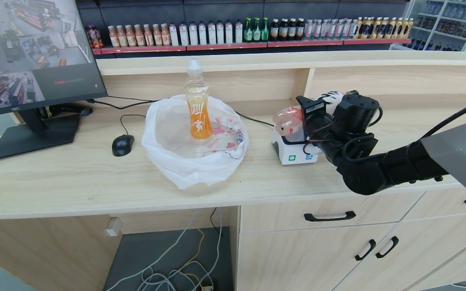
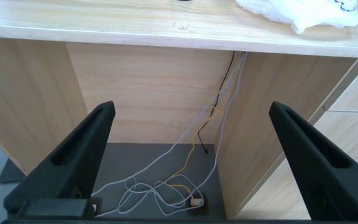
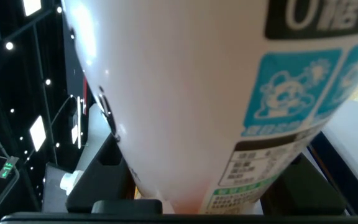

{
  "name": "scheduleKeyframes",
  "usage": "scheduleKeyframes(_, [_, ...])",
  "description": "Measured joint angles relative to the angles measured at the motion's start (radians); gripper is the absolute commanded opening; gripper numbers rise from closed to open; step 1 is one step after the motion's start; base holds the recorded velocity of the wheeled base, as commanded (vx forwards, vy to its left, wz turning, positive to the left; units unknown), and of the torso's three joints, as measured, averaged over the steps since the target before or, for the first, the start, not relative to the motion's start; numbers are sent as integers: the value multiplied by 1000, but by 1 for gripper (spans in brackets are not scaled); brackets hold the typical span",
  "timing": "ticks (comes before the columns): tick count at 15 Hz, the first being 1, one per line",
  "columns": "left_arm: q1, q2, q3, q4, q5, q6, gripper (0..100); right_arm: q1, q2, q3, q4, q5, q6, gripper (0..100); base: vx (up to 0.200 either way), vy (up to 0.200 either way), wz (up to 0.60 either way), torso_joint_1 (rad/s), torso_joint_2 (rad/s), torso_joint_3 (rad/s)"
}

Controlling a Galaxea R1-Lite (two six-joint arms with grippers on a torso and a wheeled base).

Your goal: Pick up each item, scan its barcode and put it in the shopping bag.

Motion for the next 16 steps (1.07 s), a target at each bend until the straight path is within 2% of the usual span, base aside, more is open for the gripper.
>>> scheduleKeyframes(16, [0,0,0,0,0,0,100,29,-80,11,13,0,-23,0,0,0,0,0,0,0])
